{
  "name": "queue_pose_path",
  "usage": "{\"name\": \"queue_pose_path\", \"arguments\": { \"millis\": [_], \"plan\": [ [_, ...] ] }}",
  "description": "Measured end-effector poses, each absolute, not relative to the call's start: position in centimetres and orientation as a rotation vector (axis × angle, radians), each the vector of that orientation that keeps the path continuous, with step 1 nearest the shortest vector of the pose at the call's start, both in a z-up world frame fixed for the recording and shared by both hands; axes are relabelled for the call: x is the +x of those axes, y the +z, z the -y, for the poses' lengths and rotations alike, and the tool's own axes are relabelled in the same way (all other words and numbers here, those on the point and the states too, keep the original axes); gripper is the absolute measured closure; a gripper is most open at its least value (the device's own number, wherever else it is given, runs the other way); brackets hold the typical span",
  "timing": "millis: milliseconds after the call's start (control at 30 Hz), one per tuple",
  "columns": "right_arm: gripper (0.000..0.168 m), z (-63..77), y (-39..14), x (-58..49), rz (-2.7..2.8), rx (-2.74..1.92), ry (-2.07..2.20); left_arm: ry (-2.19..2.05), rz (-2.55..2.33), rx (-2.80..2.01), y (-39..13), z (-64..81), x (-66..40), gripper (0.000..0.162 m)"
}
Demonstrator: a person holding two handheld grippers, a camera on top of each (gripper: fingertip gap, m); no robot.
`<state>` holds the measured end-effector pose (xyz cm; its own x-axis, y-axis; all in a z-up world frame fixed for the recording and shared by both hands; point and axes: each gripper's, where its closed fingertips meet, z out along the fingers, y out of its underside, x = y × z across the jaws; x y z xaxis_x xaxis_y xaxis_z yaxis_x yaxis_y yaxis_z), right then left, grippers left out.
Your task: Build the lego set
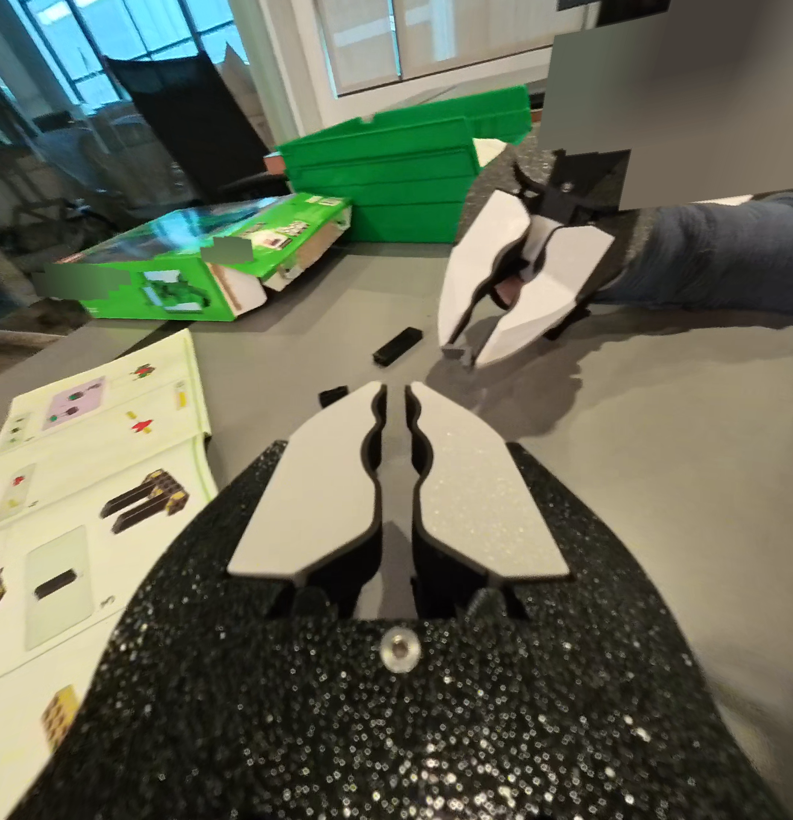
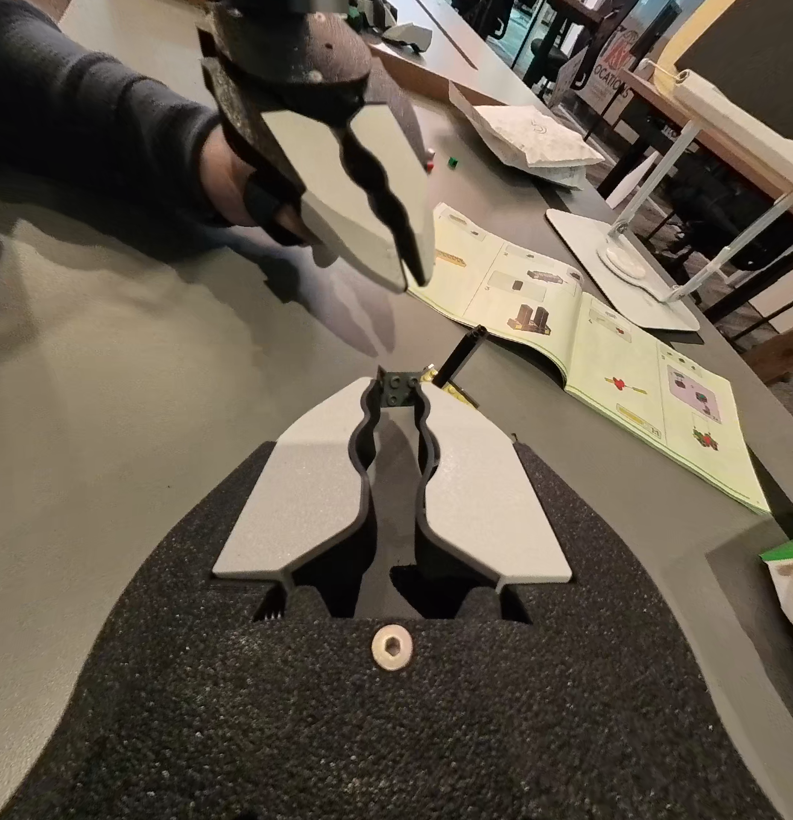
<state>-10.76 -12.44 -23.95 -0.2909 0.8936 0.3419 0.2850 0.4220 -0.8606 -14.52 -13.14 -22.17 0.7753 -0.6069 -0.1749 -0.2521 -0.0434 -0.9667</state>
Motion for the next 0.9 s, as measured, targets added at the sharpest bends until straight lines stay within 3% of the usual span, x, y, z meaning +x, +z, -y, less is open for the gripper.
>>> {"name": "queue_pose_path", "arguments": {
  "millis": [900],
  "plan": [
    [0.154,11.3,-28.1,-10.7,1.966,-1.082,0.601,-0.266,-0.571,-1.751,-23.8,11.8,-16.6,0.159]
  ]
}}
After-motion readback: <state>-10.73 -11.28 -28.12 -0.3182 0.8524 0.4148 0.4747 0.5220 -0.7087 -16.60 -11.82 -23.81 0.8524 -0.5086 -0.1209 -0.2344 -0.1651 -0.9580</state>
